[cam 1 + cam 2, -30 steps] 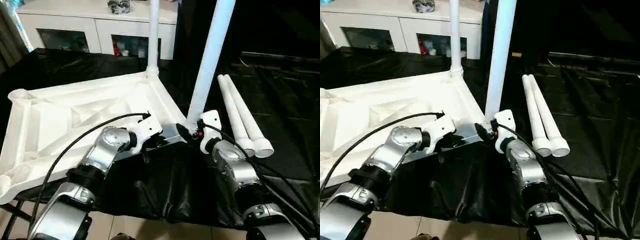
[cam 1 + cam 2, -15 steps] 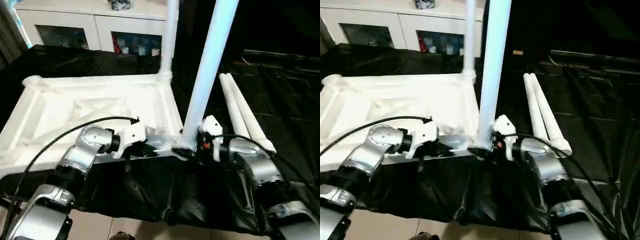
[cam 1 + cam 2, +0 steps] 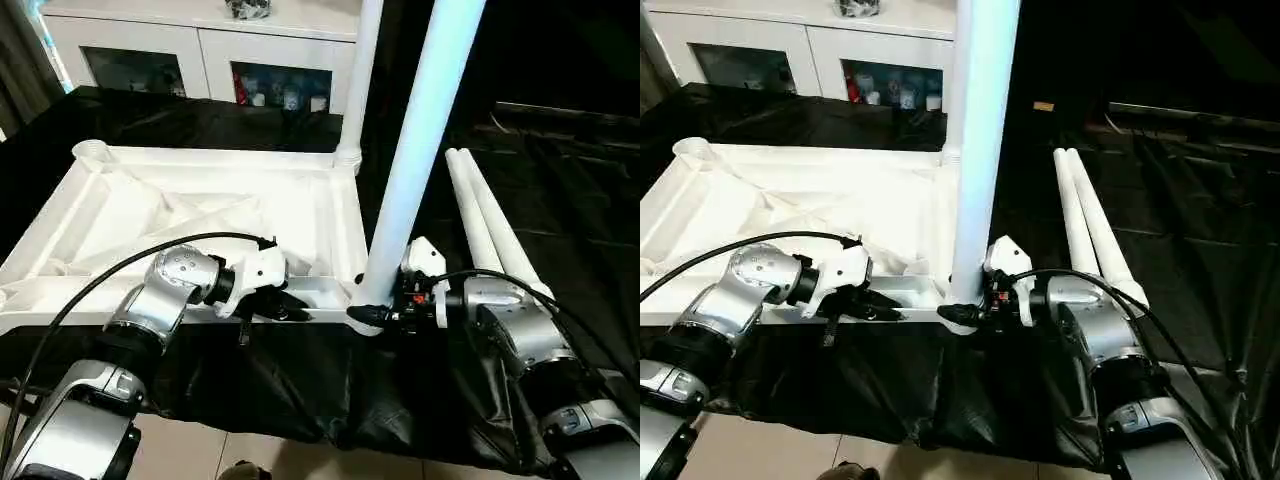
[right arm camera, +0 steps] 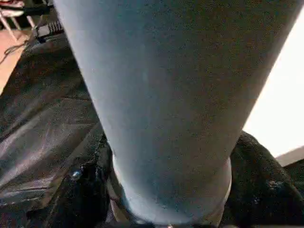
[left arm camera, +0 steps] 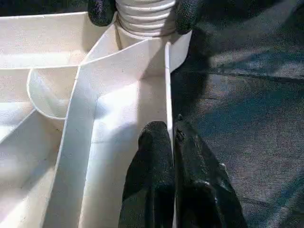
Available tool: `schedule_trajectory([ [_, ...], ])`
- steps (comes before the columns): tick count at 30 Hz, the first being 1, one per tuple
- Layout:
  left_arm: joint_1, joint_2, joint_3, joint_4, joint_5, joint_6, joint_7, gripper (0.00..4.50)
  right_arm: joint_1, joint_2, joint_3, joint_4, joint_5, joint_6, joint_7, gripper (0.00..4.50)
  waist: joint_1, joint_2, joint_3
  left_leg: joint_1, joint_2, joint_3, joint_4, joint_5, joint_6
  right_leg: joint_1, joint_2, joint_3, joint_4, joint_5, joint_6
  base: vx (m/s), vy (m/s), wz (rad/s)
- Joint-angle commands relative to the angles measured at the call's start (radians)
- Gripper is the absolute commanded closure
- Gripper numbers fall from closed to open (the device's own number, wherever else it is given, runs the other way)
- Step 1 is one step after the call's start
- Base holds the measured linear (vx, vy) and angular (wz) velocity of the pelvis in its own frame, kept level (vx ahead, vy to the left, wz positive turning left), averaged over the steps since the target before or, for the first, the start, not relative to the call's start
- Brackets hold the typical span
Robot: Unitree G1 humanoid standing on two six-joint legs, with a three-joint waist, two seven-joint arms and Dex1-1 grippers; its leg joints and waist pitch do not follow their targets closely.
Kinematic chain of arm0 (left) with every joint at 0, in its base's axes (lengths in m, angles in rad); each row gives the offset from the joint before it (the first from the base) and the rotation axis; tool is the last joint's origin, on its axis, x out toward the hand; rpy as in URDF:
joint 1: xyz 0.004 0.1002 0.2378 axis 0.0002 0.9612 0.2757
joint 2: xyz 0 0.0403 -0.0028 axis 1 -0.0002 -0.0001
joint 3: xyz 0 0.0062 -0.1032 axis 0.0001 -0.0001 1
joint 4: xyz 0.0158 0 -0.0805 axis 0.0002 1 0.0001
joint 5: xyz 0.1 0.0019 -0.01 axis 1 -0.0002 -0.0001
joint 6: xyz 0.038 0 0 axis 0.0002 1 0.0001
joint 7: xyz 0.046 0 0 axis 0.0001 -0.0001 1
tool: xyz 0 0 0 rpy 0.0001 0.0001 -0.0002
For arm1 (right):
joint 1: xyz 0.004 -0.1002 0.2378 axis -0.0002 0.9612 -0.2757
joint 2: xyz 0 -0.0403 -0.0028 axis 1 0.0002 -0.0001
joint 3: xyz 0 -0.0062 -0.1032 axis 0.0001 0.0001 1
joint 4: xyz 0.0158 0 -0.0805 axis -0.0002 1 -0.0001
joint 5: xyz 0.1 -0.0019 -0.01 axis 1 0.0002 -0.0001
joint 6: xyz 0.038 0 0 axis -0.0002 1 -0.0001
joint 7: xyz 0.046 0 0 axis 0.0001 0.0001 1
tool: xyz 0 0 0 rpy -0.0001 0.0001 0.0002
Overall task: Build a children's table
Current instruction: Rotate leg to tighten
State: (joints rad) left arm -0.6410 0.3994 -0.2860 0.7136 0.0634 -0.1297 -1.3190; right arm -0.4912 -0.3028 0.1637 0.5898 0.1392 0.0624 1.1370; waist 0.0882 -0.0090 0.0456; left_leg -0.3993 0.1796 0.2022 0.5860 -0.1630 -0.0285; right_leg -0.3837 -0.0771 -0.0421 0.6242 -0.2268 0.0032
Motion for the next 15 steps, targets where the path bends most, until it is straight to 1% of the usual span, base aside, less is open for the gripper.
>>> schedule_trajectory([
  [1,-0.019,-0.044,-0.001,0.007,0.021,0.023,0.105,4.5,0.016,0.059,-0.016,0.003,-0.005,0.007,-0.137,1.79,-0.002,0.002,-0.06,0.037,0.066,-0.022,-0.068,-0.204,0.04,0.025,-0.078,0.04,-0.065,-0.018,-0.283,0.0,0.0,0.0],
  [2,-0.021,-0.052,-0.002,0.011,0.032,0.026,0.135,4.5,0.015,0.073,-0.026,0.014,-0.01,0.008,-0.179,1.8,-0.007,0.0,-0.058,0.039,0.066,-0.026,-0.072,-0.227,0.022,0.023,-0.079,0.041,-0.069,-0.057,-0.277,0.0,0.0,0.0],
  [3,-0.024,-0.08,0.0,0.014,0.046,0.055,0.198,4.5,0.008,0.105,-0.05,0.054,-0.031,-0.001,-0.302,1.8,-0.011,0.0,-0.055,0.042,0.066,-0.027,-0.076,-0.262,0.002,0.02,-0.081,0.043,-0.076,-0.121,-0.267,0.0,0.0,0.0],
  [4,-0.025,-0.091,0.001,0.014,0.051,0.069,0.223,4.5,0.005,0.119,-0.06,0.072,-0.04,-0.004,-0.354,1.8,-0.014,-0.001,-0.052,0.043,0.066,-0.028,-0.078,-0.279,-0.014,0.017,-0.081,0.043,-0.079,-0.157,-0.261,0.0,0.0,0.0],
  [5,-0.027,-0.11,0.004,0.018,0.055,0.081,0.259,4.5,0.001,0.138,-0.074,0.091,-0.042,-0.004,-0.407,1.8,-0.015,-0.002,-0.051,0.043,0.064,-0.029,-0.08,-0.297,-0.022,0.019,-0.083,0.043,-0.083,-0.197,-0.252,0.0,0.0,0.0],
  [6,-0.027,-0.145,0.003,0.009,0.059,0.105,0.303,4.5,-0.009,0.173,-0.097,0.119,-0.043,-0.012,-0.493,1.8,-0.021,0.0,-0.049,0.044,0.064,-0.033,-0.083,-0.338,-0.048,0.017,-0.085,0.045,-0.091,-0.277,-0.221,0.0,0.0,0.0],
  [7,-0.026,-0.165,0.002,0.004,0.061,0.118,0.327,4.5,-0.015,0.193,-0.109,0.134,-0.041,-0.015,-0.538,1.81,-0.024,0.0,-0.048,0.045,0.063,-0.034,-0.084,-0.352,-0.051,0.015,-0.085,0.046,-0.095,-0.298,-0.214,0.0,0.0,0.0],
  [8,-0.025,-0.21,-0.001,-0.003,0.071,0.143,0.388,4.5,-0.032,0.238,-0.129,0.16,-0.032,-0.011,-0.617,1.81,-0.028,0.005,-0.046,0.048,0.063,-0.035,-0.085,-0.377,-0.061,0.01,-0.084,0.048,-0.099,-0.327,-0.204,0.0,0.0,0.0],
  [9,-0.025,-0.21,-0.001,-0.003,0.071,0.143,0.388,4.5,-0.032,0.238,-0.129,0.16,-0.032,-0.011,-0.617,1.81,-0.031,0.002,-0.045,0.051,0.062,-0.038,-0.085,-0.395,-0.062,0.008,-0.085,0.048,-0.104,-0.352,-0.195,0.0,0.0,0.0],
  [10,-0.024,-0.221,-0.004,-0.005,0.075,0.147,0.399,4.5,-0.037,0.25,-0.131,0.165,-0.032,-0.013,-0.633,1.81,-0.03,0.002,-0.046,0.051,0.061,-0.038,-0.084,-0.399,-0.06,0.008,-0.084,0.048,-0.104,-0.358,-0.191,0.0,0.0,0.0],
  [12,-0.024,-0.245,-0.015,-0.009,0.087,0.153,0.425,4.5,-0.047,0.275,-0.13,0.171,-0.038,-0.015,-0.678,1.81,-0.033,0.003,-0.047,0.047,0.061,-0.038,-0.087,-0.388,-0.053,0.008,-0.082,0.049,-0.106,-0.342,-0.18,0.0,0.0,0.0],
  [13,-0.02,-0.272,-0.03,-0.019,0.092,0.153,0.432,4.5,-0.052,0.301,-0.114,0.158,-0.058,-0.037,-0.697,1.81,-0.033,0.004,-0.048,0.046,0.061,-0.038,-0.087,-0.379,-0.05,0.009,-0.08,0.049,-0.104,-0.319,-0.18,0.0,0.0,0.0],
  [14,-0.02,-0.278,-0.033,-0.021,0.093,0.153,0.434,4.5,-0.052,0.307,-0.109,0.152,-0.067,-0.045,-0.698,1.81,-0.032,0.004,-0.048,0.047,0.061,-0.037,-0.087,-0.376,-0.049,0.008,-0.08,0.049,-0.104,-0.309,-0.18,0.0,0.0,0.0],
  [15,-0.019,-0.273,-0.038,-0.022,0.098,0.143,0.428,4.5,-0.05,0.307,-0.115,0.143,-0.06,-0.048,-0.685,1.11,-0.033,0.002,-0.049,0.044,0.06,-0.037,-0.087,-0.368,-0.045,0.011,-0.078,0.048,-0.102,-0.288,-0.181,0.0,0.0,0.0],
])
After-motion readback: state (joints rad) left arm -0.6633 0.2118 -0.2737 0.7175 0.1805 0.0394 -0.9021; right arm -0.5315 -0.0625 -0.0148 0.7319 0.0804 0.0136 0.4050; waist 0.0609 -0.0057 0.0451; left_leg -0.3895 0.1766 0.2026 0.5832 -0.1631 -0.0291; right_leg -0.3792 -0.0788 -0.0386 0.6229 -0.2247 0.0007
